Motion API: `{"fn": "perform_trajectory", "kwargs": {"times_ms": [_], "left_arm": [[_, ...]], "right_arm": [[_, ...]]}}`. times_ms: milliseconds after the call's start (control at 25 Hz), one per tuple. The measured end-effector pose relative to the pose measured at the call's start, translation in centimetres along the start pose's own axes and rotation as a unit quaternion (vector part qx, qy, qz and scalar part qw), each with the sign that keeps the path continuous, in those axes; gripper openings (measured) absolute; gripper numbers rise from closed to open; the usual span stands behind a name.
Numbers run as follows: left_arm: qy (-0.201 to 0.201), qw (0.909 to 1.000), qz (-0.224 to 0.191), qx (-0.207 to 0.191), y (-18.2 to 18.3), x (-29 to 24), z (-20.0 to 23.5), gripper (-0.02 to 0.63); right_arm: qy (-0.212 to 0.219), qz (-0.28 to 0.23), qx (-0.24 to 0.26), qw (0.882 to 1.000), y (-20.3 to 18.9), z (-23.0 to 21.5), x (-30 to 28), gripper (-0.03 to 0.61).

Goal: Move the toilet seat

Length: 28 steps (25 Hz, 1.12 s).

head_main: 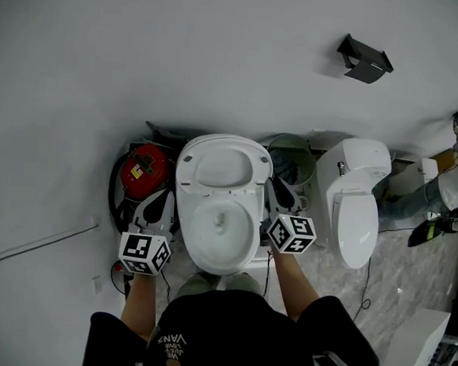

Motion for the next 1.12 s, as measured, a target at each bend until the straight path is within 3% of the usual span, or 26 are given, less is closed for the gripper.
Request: {"fn": "perform_trajectory", "kwargs": {"times_ms": [160,320,840,1120], "left_arm": [[0.017,0.9998,-0.006,-0.005,0.1,1.3,-1.9,0.000],[0.044,0.9989,-0.015,-0.004,-0.1,2.6,-4.6,0.000],[0.070,0.9975,-0.008,-0.013,-1.7,7.4,-15.0,0.000],[0.079,0.9967,0.007,-0.016,-2.8,9.9,-19.0,0.000]], "right_arm": [[0.004,-0.004,0.004,1.000,0.6,-0.7,2.6,0.002],[0.029,0.002,0.007,1.000,0.9,-1.4,5.5,0.002],[0.147,0.025,0.032,0.988,1.8,-3.1,14.7,0.000],[0.165,0.031,0.045,0.985,1.6,-3.6,18.5,0.000]]}}
Point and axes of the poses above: the fingertips, and each gripper's own axes: x backward along the fingers, z to its left, y out of its top, the point moved 5 cm from there along x, backward along the fingers, and after that the axes turned 1 degree about -y, right-handed, at the moved point
